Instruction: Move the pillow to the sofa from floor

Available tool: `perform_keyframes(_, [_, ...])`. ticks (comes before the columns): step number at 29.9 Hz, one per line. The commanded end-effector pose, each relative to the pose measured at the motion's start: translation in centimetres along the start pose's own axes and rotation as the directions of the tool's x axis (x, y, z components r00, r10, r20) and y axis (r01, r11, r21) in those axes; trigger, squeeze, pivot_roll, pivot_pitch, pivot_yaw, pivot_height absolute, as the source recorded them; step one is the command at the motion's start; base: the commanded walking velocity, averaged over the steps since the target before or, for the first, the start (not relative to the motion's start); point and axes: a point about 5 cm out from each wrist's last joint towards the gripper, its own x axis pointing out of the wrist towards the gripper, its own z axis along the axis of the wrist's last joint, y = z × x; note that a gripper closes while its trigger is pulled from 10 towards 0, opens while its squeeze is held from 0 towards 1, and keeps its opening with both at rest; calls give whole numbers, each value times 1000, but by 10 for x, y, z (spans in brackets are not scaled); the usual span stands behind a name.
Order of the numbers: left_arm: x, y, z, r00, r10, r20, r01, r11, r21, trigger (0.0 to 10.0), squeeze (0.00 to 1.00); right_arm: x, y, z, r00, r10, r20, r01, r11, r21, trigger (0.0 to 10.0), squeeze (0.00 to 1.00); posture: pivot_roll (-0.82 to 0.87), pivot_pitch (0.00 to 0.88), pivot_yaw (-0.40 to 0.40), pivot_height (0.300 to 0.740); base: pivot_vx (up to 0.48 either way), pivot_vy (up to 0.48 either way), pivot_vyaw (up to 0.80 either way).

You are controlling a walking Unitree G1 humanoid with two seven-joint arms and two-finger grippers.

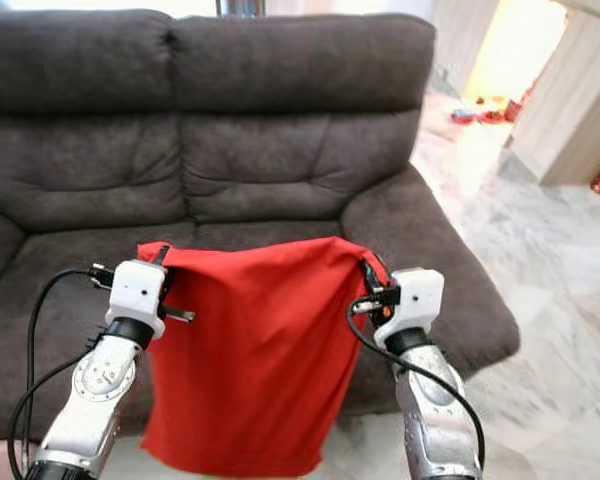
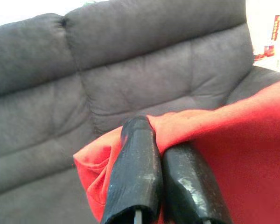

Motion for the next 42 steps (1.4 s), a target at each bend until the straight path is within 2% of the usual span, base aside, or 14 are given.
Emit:
perform_keyframes(1, [5,2,15,997,2,75,-3,1000,17,10000,0,7,1,18,995,4,98,-3,1000,-14,10000,0,74,0,-27,740,0,0,0])
perform_keyframes(11, [4,-2,27,991,-13,131,9,1000,28,10000,0,11,5,23,992,53,113,-49,998,-37,10000,0,81,0,-31,740,0,0,0])
perform_keyframes(15, [4,2,28,991,-1,134,-9,997,74,10000,0,14,5,28,990,57,130,-52,998,-38,10000,0,82,0,-32,740,0,0,0])
perform_keyframes(17, [3,6,29,990,2,141,-19,993,120,10000,0,16,7,31,988,70,139,-64,997,-47,10000,0,81,0,-32,740,0,0,0])
perform_keyframes(18, [3,16,31,986,-3,165,-42,963,267,10000,0,17,10,35,985,82,152,-74,996,-58,10000,0,81,0,-32,740,0,0,0])
perform_keyframes(19, [3,16,31,986,-3,165,-42,963,267,10000,0,17,10,35,985,82,152,-74,996,-58,10000,0,81,0,-32,740,0,0,0])
perform_keyframes(20, [4,24,34,984,8,180,-69,940,333,10000,0,18,11,38,983,89,159,-79,994,-69,10000,0,83,0,-33,740,0,0,0])
perform_keyframes(21, [5,30,35,982,30,184,-93,935,341,10000,0,18,11,39,982,93,164,-81,994,-76,10000,0,85,0,-33,740,0,0,0])
perform_keyframes(22, [7,44,41,975,87,205,-153,932,329,10000,0,19,11,43,980,94,175,-81,994,-79,10000,0,87,0,-33,740,0,0,0])
perform_keyframes(24, [9,51,50,965,122,234,-194,930,313,10000,0,20,11,47,977,95,192,-80,993,-83,10000,0,89,0,-34,740,0,0,0])
perform_keyframes(26, [12,49,60,960,112,256,-180,948,263,10000,0,22,10,55,972,86,218,-70,994,-83,10000,0,88,0,-32,740,0,0,0])
perform_keyframes(34, [14,30,82,944,69,322,-145,965,219,10000,0,22,17,75,951,85,296,-61,994,-90,10000,0,81,0,-32,740,0,0,0])
perform_keyframes(37, [14,29,87,941,61,334,-142,965,222,10000,0,21,18,79,948,92,305,-67,994,-92,10000,0,81,0,-32,740,0,0,0])
perform_keyframes(42, [20,35,108,917,66,393,-169,958,233,10000,0,24,24,102,922,117,368,-81,990,-113,10000,0,83,0,-29,740,0,0,0])
